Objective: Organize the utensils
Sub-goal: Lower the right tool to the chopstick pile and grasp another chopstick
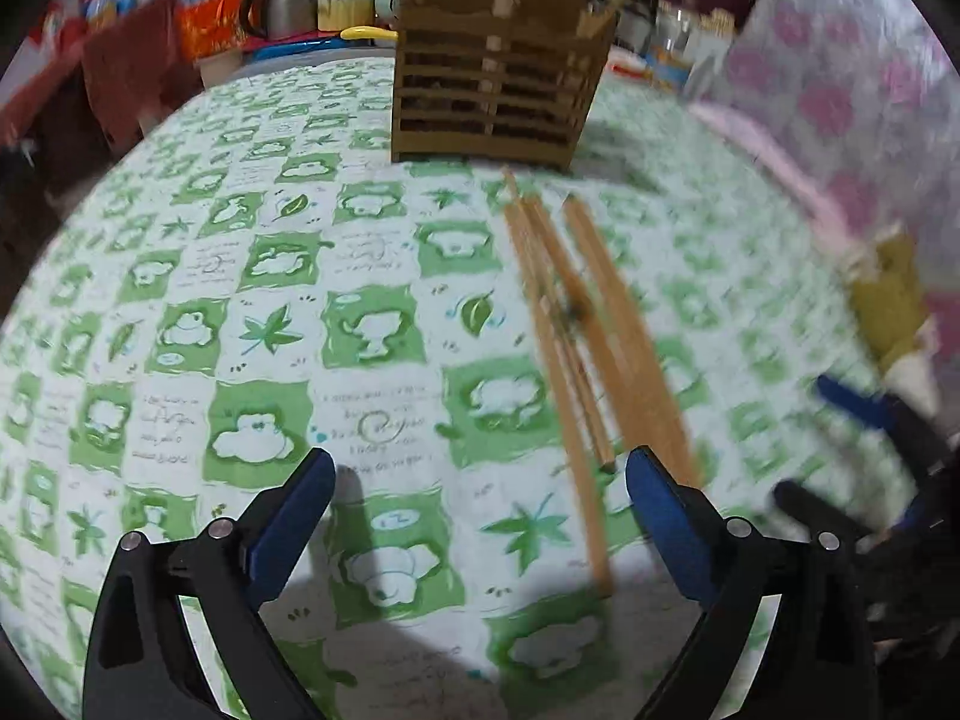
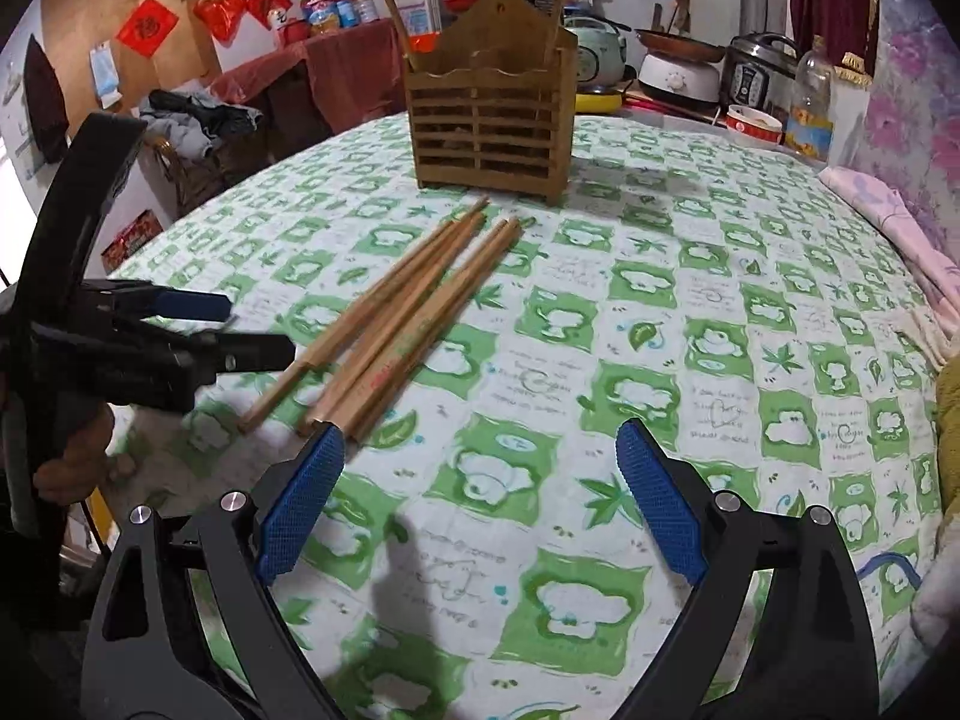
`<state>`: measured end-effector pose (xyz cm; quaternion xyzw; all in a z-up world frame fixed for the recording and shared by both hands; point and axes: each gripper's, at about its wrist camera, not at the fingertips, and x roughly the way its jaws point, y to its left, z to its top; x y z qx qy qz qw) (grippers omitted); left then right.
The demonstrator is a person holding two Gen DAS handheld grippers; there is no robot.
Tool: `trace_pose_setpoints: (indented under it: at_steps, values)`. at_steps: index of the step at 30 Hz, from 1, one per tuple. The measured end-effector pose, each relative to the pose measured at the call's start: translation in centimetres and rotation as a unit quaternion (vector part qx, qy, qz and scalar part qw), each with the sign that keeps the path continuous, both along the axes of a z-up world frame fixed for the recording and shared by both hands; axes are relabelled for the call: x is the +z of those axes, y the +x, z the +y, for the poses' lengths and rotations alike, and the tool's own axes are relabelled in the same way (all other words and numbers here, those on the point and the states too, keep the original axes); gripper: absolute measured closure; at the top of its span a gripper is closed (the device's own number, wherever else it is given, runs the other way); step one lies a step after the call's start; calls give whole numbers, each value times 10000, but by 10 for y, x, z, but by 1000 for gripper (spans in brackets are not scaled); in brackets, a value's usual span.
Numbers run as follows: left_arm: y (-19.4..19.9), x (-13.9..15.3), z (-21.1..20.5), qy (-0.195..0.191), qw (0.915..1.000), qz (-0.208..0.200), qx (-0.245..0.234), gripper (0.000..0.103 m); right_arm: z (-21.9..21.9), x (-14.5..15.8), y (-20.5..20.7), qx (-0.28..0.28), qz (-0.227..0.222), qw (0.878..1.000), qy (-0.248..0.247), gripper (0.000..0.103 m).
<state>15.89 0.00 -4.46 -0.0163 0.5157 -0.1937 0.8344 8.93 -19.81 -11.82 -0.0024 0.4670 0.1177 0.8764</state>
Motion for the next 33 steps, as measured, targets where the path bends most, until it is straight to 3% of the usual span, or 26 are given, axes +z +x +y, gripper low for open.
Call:
trace_pose_setpoints:
  at_steps: [3, 5, 8, 9, 11, 14, 21, 33]
  values:
    - [-1, 1, 17, -37, 9991, -197, 382, 7, 14, -4, 1, 210, 91, 9997, 37, 16]
    - [-1, -4, 24, 106, 9974, -220, 683, 7, 25, -10, 3, 366, 246, 9990, 52, 28]
    - [-3, -4, 32, -56, 9965, -234, 803, 7, 33, -19, 9, 402, 476, 9980, 52, 47]
    - [-2, -5, 31, -9, 9963, -238, 823, 7, 31, -19, 10, 342, 480, 9982, 71, 47]
    - [-2, -5, 29, 85, 9963, -260, 810, 7, 19, -19, 13, 82, 496, 9987, 16, 66]
    - [-3, -6, 28, 105, 9966, -274, 766, 6, -7, -19, 15, -278, 585, 9970, 421, 75]
    - [-8, -8, 28, 57, 9964, -345, 767, 6, -18, -11, 13, -411, 305, 9977, 452, 75]
    - [-11, -8, 25, 86, 9966, -403, 710, 6, -23, -20, 17, -464, 535, 9970, 310, 76]
